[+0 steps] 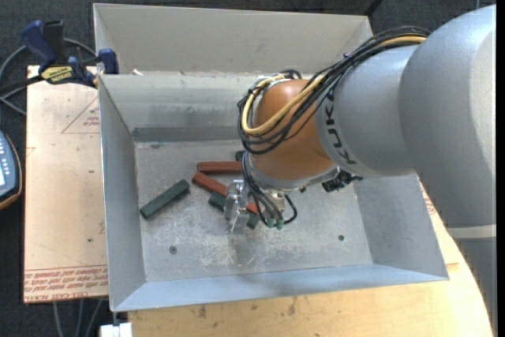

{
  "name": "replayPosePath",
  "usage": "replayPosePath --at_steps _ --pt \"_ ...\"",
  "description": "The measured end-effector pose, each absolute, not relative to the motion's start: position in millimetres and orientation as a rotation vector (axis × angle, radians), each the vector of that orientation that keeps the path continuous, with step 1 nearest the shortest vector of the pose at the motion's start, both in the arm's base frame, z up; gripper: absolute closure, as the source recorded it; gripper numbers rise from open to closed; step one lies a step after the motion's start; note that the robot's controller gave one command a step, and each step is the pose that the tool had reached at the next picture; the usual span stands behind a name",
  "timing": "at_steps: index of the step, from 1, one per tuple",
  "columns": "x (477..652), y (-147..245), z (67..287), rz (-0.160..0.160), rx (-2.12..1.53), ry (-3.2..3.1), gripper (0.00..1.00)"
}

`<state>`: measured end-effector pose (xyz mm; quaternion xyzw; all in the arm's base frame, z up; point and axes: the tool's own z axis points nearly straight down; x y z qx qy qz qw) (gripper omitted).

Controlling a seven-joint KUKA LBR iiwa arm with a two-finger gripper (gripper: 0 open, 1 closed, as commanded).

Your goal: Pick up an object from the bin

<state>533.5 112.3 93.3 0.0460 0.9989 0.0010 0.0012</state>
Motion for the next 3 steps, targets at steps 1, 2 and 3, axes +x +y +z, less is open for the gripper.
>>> replayPosePath --at_steps 1,2,3 --pt "585.7 126 75 0.005 0.685 3.063 1.00" --pt "549.2 145 70 0.003 0.853 3.024 1.00" --pt "549.6 144 70 0.003 0.857 3.022 0.00"
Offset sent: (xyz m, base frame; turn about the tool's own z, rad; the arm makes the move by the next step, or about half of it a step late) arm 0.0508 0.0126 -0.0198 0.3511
